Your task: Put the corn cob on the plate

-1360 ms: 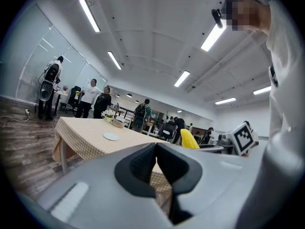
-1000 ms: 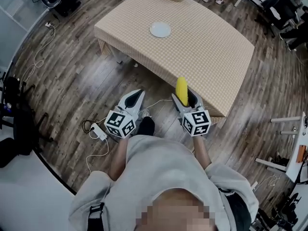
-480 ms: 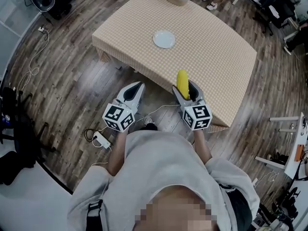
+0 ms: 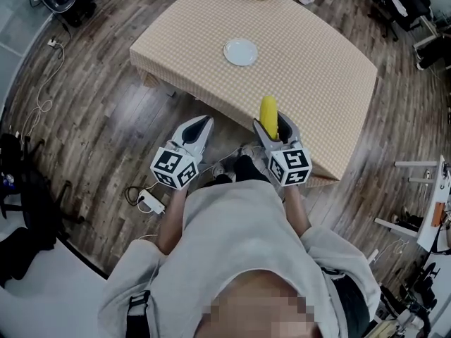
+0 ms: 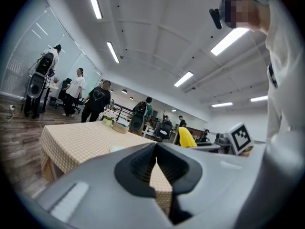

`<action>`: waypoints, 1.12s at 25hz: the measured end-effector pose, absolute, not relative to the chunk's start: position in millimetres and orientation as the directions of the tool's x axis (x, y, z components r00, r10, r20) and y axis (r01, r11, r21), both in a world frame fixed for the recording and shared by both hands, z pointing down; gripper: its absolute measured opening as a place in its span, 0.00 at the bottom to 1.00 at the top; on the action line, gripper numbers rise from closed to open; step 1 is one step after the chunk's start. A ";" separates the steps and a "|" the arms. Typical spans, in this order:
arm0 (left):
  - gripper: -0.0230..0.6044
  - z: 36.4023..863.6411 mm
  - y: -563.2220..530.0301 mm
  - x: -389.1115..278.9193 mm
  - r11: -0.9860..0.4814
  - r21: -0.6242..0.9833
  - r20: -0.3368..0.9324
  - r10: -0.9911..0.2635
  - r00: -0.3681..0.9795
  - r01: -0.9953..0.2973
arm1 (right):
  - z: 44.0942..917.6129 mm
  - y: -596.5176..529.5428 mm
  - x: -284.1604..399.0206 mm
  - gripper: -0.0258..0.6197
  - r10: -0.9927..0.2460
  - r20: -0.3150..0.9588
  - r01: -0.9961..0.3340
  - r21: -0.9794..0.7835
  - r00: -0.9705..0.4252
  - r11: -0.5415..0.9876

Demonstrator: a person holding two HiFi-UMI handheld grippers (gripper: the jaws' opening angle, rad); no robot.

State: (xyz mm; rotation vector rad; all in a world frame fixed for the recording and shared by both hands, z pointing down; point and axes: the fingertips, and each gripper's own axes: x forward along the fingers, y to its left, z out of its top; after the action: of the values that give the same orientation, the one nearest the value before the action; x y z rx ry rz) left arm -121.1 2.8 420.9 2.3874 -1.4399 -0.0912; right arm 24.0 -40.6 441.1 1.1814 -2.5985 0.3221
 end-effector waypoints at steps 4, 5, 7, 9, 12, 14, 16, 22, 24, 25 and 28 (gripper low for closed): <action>0.05 431.1 8.1 -126.6 -0.402 0.341 0.139 -0.873 0.468 -0.850 | 450.0 -41.3 24.1 0.45 -0.703 0.336 -0.767 -0.108 -0.627 0.632; 0.05 432.2 7.9 -129.0 -0.397 0.341 0.141 -0.874 0.464 -0.852 | 450.7 -42.3 22.6 0.45 -0.701 0.336 -0.766 -0.109 -0.629 0.634; 0.05 432.2 4.0 -131.5 -0.392 0.338 0.143 -0.877 0.458 -0.856 | 450.2 -46.7 20.4 0.45 -0.697 0.333 -0.761 -0.109 -0.635 0.640; 0.05 431.5 -3.1 -131.5 -0.389 0.333 0.143 -0.880 0.453 -0.859 | 449.9 -53.2 20.2 0.45 -0.694 0.330 -0.757 -0.113 -0.640 0.644; 0.05 432.2 -14.8 -128.9 -0.387 0.328 0.146 -0.881 0.451 -0.862 | 452.6 -64.1 22.0 0.45 -0.689 0.329 -0.752 -0.119 -0.646 0.648; 0.05 433.7 -23.4 -127.4 -0.385 0.325 0.151 -0.881 0.449 -0.864 | 454.9 -72.6 22.2 0.45 -0.684 0.329 -0.748 -0.124 -0.651 0.652; 0.05 435.6 -34.3 -126.3 -0.381 0.324 0.158 -0.881 0.447 -0.866 | 458.1 -82.6 22.3 0.45 -0.679 0.332 -0.744 -0.132 -0.655 0.655; 0.05 440.0 -83.1 -117.7 -0.370 0.313 0.181 -0.881 0.438 -0.875 | 470.0 -129.1 27.2 0.45 -0.661 0.342 -0.734 -0.161 -0.668 0.660; 0.05 440.9 -103.7 -114.6 -0.363 0.311 0.186 -0.883 0.431 -0.878 | 473.7 -148.3 29.3 0.45 -0.653 0.346 -0.729 -0.166 -0.673 0.664; 0.05 440.2 -115.5 -113.2 -0.362 0.307 0.186 -0.884 0.428 -0.880 | 474.0 -159.8 29.9 0.45 -0.652 0.345 -0.727 -0.166 -0.676 0.666; 0.05 432.1 -149.7 -108.0 -0.356 0.294 0.179 -0.891 0.417 -0.887 | 468.5 -194.7 32.7 0.45 -0.648 0.332 -0.719 -0.170 -0.686 0.674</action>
State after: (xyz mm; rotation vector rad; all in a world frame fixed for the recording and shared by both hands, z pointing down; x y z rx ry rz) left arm -108.0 -149.7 432.1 2.3332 -1.5305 -0.0160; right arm 32.7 -194.7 468.5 1.0991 -2.6453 0.4229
